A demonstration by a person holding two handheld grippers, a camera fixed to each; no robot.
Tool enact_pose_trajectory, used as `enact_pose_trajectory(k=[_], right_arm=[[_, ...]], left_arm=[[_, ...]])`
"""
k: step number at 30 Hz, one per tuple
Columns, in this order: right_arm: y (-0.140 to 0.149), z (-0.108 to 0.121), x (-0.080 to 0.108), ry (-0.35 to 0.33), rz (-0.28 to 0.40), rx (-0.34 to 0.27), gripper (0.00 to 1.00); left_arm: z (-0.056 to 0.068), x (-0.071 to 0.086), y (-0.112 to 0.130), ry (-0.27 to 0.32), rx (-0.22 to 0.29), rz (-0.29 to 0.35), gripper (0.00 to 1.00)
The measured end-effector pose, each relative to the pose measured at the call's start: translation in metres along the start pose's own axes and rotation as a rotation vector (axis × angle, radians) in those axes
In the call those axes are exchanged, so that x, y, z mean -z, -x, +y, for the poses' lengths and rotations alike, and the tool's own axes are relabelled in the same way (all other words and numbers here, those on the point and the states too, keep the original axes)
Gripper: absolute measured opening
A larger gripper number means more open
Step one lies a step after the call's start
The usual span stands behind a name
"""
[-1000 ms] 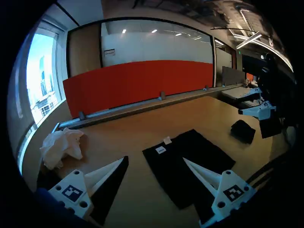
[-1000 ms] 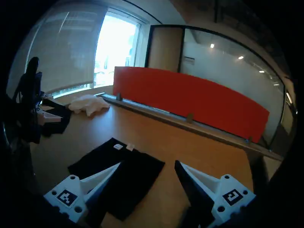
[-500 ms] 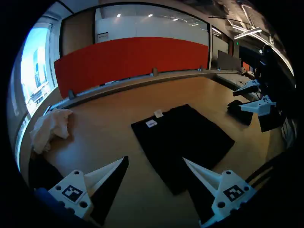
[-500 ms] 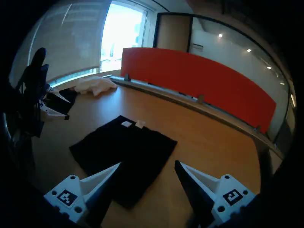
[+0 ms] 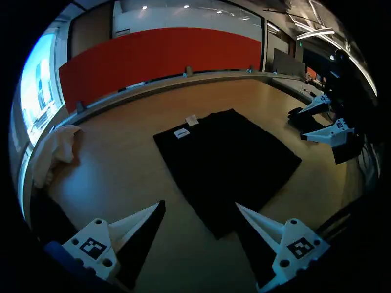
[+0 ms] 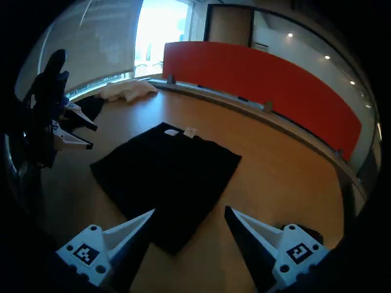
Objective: Fold towel
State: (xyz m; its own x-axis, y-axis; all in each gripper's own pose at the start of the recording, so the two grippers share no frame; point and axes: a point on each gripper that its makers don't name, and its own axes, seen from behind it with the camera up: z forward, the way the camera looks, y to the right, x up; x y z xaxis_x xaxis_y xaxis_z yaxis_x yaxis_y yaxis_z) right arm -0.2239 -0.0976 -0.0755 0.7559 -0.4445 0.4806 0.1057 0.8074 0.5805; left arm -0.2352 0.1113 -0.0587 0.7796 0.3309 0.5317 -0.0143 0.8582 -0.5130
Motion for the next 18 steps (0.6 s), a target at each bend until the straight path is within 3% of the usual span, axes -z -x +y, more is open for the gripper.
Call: enact_pose_trajectory(k=[18], right_arm=[[0.064,-0.018,-0.009,-0.037,-0.116,-0.002,0.99]], left_arm=[[0.025,-0.02,0.048,0.052,-0.025,-0.117,0.94]])
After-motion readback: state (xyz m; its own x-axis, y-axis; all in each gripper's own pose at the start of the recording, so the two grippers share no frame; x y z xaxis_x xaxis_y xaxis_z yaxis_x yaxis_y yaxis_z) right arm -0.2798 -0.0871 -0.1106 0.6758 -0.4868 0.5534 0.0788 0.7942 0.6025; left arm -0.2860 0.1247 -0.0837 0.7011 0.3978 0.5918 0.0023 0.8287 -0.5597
